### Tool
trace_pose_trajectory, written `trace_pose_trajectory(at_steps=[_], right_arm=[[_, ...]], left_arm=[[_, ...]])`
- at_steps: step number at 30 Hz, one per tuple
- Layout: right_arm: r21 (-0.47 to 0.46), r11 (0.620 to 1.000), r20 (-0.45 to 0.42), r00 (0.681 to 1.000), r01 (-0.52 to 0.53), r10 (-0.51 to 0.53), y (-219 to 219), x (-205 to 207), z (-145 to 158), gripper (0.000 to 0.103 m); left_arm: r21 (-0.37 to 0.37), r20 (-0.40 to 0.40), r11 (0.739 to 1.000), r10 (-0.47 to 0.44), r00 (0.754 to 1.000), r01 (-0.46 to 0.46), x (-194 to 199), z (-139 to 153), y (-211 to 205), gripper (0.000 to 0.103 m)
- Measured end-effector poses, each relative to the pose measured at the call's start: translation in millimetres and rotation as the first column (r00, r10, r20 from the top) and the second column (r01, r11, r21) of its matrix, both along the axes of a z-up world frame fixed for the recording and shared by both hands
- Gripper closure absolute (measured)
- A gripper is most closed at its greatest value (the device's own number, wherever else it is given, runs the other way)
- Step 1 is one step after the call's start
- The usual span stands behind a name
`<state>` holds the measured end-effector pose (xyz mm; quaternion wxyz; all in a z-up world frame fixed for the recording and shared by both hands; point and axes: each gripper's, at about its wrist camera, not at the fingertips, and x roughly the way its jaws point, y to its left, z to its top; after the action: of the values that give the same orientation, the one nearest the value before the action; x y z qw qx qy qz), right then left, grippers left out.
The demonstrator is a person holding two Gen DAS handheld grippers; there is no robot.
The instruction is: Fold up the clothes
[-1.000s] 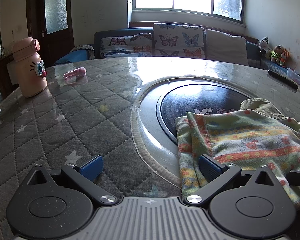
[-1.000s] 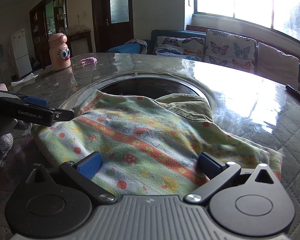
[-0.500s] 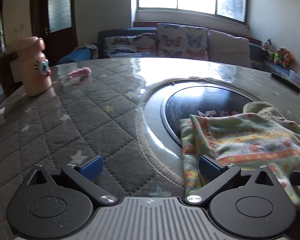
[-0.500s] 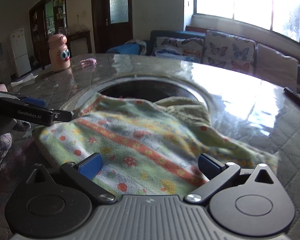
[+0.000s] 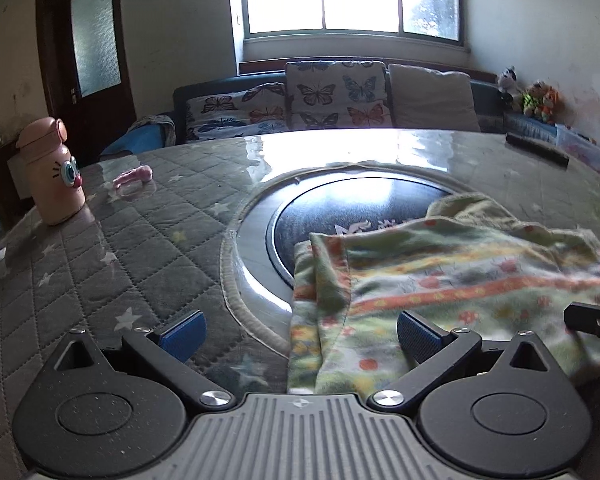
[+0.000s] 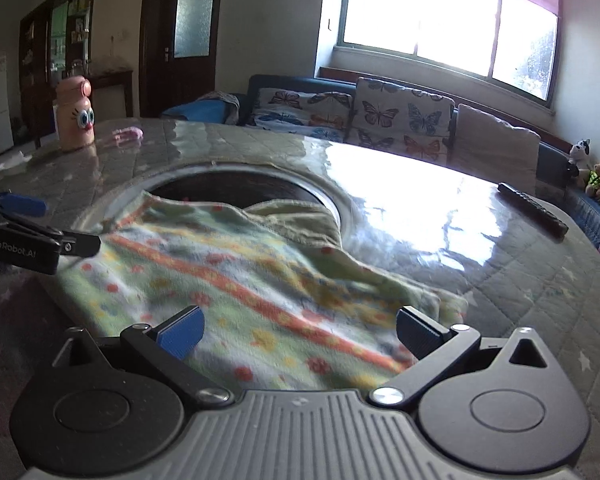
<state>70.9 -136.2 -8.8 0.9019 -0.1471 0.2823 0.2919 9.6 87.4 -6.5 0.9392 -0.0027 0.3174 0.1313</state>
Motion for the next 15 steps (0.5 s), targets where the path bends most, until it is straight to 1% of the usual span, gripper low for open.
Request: trace_pose_trajectory(at_steps=[4, 9, 11, 15], right_arm=[[-0.022, 1.000, 0.003, 1.000, -0.007, 0.007, -0.3, -5.5, -7.3, 0.000], [-0.044, 0.999, 0.040, 0.999, -0.030, 0.032, 2.6, -7.5, 7.4, 0.000], [-0.037, 0.999, 0.051, 0.998, -0.038, 0.039, 6.7, -1.4, 15.0, 0.000], [-0.051, 0.998, 0.053, 0.998, -0.028, 0.031, 22.2, 21.8, 18.6, 0.000]], left_arm=[[0.021, -0.015, 1.000, -0.009, 1.000, 0.010, -3.0, -6.1, -2.8, 0.000], [0.005, -0.016, 1.000, -0.007, 1.000, 0.007, -6.5, -7.8, 1.8, 0.000], [-0.004, -0.016, 1.000, -0.005, 1.000, 0.005, -7.0, -8.1, 3.5, 0.000], [-0.023, -0.015, 1.000, -0.001, 1.000, 0.001, -7.9, -8.8, 6.9, 0.000]])
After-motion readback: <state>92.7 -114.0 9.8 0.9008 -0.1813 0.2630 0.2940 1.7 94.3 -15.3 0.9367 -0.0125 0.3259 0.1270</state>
